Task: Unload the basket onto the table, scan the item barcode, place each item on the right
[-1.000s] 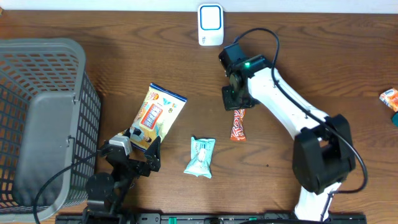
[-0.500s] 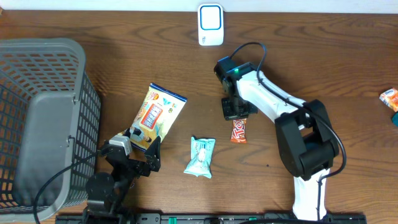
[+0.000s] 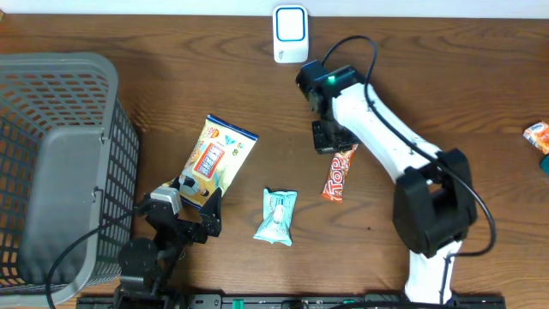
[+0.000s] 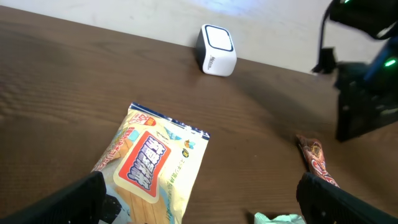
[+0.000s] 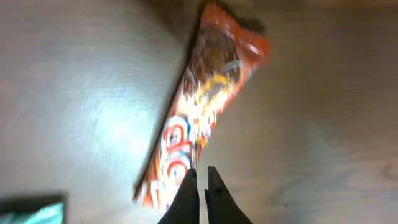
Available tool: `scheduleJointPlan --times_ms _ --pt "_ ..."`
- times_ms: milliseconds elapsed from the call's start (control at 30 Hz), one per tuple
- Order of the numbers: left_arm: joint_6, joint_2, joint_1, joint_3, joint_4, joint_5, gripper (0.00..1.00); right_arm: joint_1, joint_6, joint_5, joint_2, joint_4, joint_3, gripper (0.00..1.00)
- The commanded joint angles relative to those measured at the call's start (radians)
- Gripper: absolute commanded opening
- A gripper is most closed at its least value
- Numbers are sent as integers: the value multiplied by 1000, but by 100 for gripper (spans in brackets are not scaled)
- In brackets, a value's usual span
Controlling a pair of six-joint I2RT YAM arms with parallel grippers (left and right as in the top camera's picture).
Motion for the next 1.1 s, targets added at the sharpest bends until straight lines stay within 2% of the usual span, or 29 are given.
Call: scheduleJointPlan --times_ms 0,267,367,600,767,833,933,1000,1067 --pt "20 -2 3 -15 -24 16 98 25 18 -47 -33 -17 -31 1" --pt "20 -2 3 -15 -24 16 98 50 105 -108 -33 167 -329 1" --pt "20 -2 3 -15 -24 16 98 51 150 -89 -33 196 -386 1" --pt "20 -2 3 -15 -24 16 98 48 72 -61 -74 148 -220 1" --pt "20 -2 3 -15 -24 16 98 55 71 -2 -98 135 -150 22" --pt "20 -2 3 -15 -24 16 98 53 108 47 -89 135 -154 18" --pt "20 -2 3 -15 -24 16 98 37 293 175 -76 129 -174 6" --pt "20 -2 3 -15 -24 16 98 18 362 219 -74 134 -186 1" --pt "20 -2 3 -15 -24 16 98 -3 373 228 -74 165 -196 1"
